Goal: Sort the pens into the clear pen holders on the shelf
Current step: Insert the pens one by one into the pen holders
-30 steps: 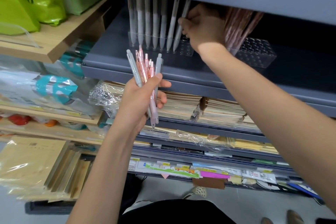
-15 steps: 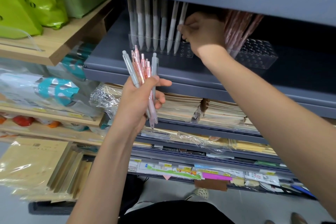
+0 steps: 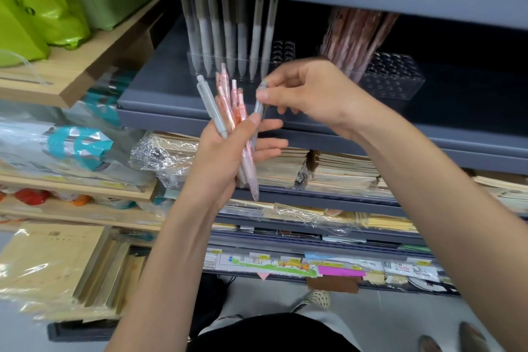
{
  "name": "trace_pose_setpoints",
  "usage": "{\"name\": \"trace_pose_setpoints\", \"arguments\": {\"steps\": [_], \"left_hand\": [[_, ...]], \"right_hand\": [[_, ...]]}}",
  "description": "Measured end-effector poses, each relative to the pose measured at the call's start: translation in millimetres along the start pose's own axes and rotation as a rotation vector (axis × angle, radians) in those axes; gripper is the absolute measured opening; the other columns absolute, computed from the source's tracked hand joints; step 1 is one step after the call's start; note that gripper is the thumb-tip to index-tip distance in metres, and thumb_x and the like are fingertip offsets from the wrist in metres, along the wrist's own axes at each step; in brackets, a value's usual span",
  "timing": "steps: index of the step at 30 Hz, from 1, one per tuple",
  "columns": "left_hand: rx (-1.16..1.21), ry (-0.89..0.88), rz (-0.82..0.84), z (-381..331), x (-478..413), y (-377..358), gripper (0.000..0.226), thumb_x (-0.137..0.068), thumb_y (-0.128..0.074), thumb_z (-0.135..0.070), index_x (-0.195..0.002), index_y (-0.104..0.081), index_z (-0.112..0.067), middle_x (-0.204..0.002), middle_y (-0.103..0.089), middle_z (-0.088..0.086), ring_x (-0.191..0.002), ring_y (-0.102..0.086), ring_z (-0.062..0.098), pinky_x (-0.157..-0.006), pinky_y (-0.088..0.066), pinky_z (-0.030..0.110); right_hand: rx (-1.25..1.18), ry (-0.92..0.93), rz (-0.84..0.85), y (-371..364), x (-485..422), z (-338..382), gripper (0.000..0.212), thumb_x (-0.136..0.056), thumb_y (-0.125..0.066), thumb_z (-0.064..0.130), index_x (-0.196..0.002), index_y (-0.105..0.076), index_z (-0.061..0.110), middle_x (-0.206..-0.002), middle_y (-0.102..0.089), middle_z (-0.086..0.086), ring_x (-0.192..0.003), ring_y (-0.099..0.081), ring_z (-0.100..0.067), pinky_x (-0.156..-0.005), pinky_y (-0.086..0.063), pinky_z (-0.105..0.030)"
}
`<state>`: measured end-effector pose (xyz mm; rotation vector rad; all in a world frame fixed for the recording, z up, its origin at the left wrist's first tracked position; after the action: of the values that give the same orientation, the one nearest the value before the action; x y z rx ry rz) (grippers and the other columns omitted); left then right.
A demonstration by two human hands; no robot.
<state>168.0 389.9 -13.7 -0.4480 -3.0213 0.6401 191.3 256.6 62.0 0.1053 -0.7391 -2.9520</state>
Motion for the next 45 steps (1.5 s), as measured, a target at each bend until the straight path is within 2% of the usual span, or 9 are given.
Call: {"name": "trace_pose_setpoints", "arguments": {"steps": [6, 13, 17, 24, 27, 31, 36, 42, 45], "left_hand": [[-0.042, -0.004, -0.032, 1.8, -2.4, -5.5, 0.030, -0.105, -0.048, -0.020, -0.117, -0.062, 0.004, -0.107, -0.076, 0.014, -0.104, -0.072, 0.029, -0.093, -0.057, 0.039], [-0.138, 0.001, -0.057, -1.4, 0.8, -2.6, 0.022, -0.102, -0.054, -0.017, -0.113, -0.054, 0.002, -0.087, -0.076, 0.005, -0.046, -0.054, 0.011, -0.042, -0.045, 0.023], [-0.096, -0.007, -0.095, -4.2, -0.9, 1.5, 0.014, -0.102, -0.055, -0.018, -0.107, -0.053, -0.005, -0.080, -0.074, 0.005, -0.043, -0.048, 0.012, -0.041, -0.040, 0.022], [0.000, 0.068, -0.131, -1.4, 0.2, 14.0, 0.015, -0.099, -0.061, -0.029, -0.093, -0.049, -0.021, -0.059, -0.043, -0.006, -0.039, -0.036, 0.011, -0.037, -0.029, 0.020], [0.052, 0.115, -0.127, 0.2, 0.4, 13.1, 0.010, -0.100, -0.056, -0.017, -0.098, -0.046, -0.018, -0.058, -0.044, -0.004, -0.038, -0.035, 0.011, -0.035, -0.027, 0.020], [0.078, 0.134, -0.131, -0.3, 0.8, 14.4, 0.011, -0.100, -0.053, -0.014, -0.102, -0.044, -0.017, -0.061, -0.048, -0.002, -0.036, -0.034, 0.012, -0.034, -0.026, 0.019], [-0.001, 0.097, -0.106, -3.8, 3.5, 18.0, 0.011, -0.100, -0.058, -0.024, -0.103, -0.051, -0.016, -0.075, -0.063, 0.001, -0.039, -0.045, 0.013, -0.037, -0.034, 0.021], [-0.024, 0.076, -0.068, -6.7, 3.3, 15.6, 0.019, -0.097, -0.063, -0.029, -0.094, -0.056, -0.012, -0.075, -0.064, 0.002, -0.042, -0.047, 0.012, -0.038, -0.037, 0.021], [-0.016, 0.074, -0.037, -6.4, 3.8, 13.6, 0.016, -0.096, -0.064, -0.030, -0.091, -0.056, -0.018, -0.068, -0.058, 0.000, -0.040, -0.042, 0.010, -0.035, -0.034, 0.020]], "right_hand": [[-0.150, 0.060, -0.173, 12.5, 10.3, -4.9, 0.009, -0.095, -0.059, 0.010, -0.087, -0.058, 0.013, -0.070, -0.064, -0.003, -0.055, -0.058, -0.011, -0.052, -0.047, -0.024], [-0.476, 0.111, -0.417, 31.9, 21.3, -0.3, 0.004, -0.094, -0.060, 0.009, -0.092, -0.057, 0.008, -0.072, -0.067, -0.010, -0.053, -0.064, -0.020, -0.052, -0.054, -0.030], [-0.490, 0.104, -0.352, 29.3, 19.6, -1.3, 0.003, -0.091, -0.064, 0.004, -0.088, -0.062, 0.005, -0.073, -0.070, -0.008, -0.059, -0.067, -0.018, -0.058, -0.056, -0.027], [-0.324, 0.227, -0.891, 69.3, 5.1, -12.5, 0.012, -0.091, -0.055, -0.005, -0.090, -0.054, 0.007, -0.082, -0.067, -0.011, -0.077, -0.069, -0.026, -0.086, -0.055, -0.044], [0.072, 0.170, -0.838, 64.2, -18.2, -14.9, 0.006, -0.093, -0.059, 0.014, -0.096, -0.062, 0.010, -0.096, -0.070, -0.012, -0.100, -0.066, -0.031, -0.102, -0.044, -0.043], [0.306, 0.178, -0.851, 57.3, -28.6, -1.3, 0.025, -0.095, -0.057, 0.024, -0.103, -0.070, 0.004, -0.095, -0.073, -0.008, -0.094, -0.058, -0.009, -0.084, -0.024, 0.003], [0.298, 0.068, -0.704, 53.4, -56.3, 4.4, 0.023, -0.096, -0.051, 0.023, -0.100, -0.066, 0.006, -0.098, -0.073, -0.015, -0.092, -0.068, -0.030, -0.087, -0.052, -0.042], [0.404, -0.108, -0.363, 38.8, -80.5, -0.4, 0.032, -0.098, -0.038, 0.011, -0.098, -0.066, -0.005, -0.111, -0.067, -0.024, -0.100, -0.063, -0.035, -0.091, -0.048, -0.041], [0.311, -0.178, -0.320, 39.9, -91.4, -3.7, 0.040, -0.099, -0.033, 0.016, -0.068, -0.057, 0.015, -0.085, -0.072, -0.008, -0.070, -0.059, -0.016, -0.069, -0.046, -0.026]]}}
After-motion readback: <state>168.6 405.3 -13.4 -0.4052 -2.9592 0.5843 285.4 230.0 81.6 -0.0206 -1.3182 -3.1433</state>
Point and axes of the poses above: each hand's wrist, its own x-axis away from the middle knuckle, its own y-axis out of the back of the hand, z = x × y, the point moved 7 cm from there along -x, towards the middle knuckle
